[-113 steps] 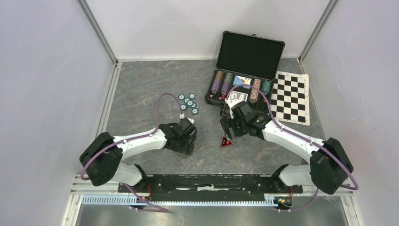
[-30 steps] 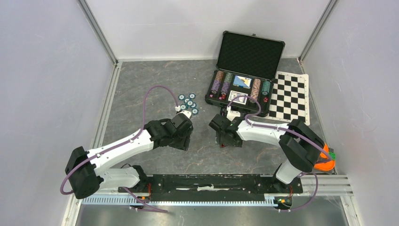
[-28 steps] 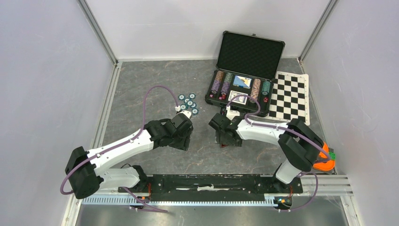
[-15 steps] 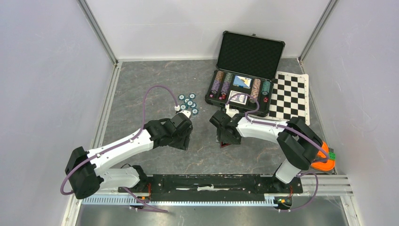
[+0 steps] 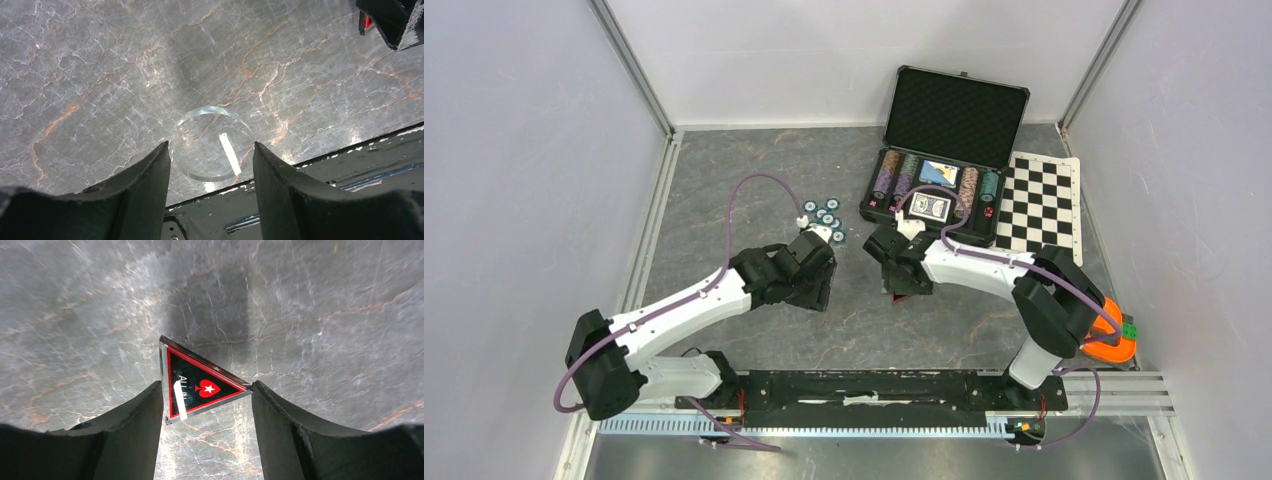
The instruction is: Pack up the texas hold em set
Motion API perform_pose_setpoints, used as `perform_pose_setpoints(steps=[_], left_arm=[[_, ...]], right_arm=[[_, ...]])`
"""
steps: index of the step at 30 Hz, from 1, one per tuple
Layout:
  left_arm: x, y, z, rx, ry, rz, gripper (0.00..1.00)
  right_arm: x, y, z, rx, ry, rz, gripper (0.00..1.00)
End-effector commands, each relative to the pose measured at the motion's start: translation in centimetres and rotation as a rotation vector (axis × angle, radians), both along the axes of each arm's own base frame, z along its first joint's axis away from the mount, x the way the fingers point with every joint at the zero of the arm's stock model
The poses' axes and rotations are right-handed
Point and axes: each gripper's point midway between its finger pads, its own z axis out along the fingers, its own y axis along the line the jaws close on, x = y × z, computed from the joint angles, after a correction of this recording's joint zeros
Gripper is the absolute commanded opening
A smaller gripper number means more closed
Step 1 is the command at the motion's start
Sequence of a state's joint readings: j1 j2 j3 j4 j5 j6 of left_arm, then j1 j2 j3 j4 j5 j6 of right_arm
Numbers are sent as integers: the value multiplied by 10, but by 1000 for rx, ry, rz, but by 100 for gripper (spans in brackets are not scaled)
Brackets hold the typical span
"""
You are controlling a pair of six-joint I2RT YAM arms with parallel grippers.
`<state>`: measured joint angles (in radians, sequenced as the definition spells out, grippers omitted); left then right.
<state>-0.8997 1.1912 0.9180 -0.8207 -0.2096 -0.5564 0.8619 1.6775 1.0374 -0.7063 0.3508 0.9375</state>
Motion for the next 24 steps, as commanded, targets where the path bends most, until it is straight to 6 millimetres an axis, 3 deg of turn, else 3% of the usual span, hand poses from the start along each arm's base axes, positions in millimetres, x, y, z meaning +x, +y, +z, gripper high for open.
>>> perform_pose_setpoints(steps=[1, 7, 14, 24], left_arm=[[18, -9, 22, -21, -65, -3, 50], [31, -16, 30, -26, -79, 11, 49], [57, -36, 43, -49, -92, -15, 47], [115, -83, 50, -115, -60, -66, 46]], right_arm=[[36, 2, 50, 1, -181, 1, 62], [77, -4, 85, 2, -274, -13, 61], [144, -24, 114, 10, -347, -60, 59], [232, -61, 128, 1, -422, -142, 59]])
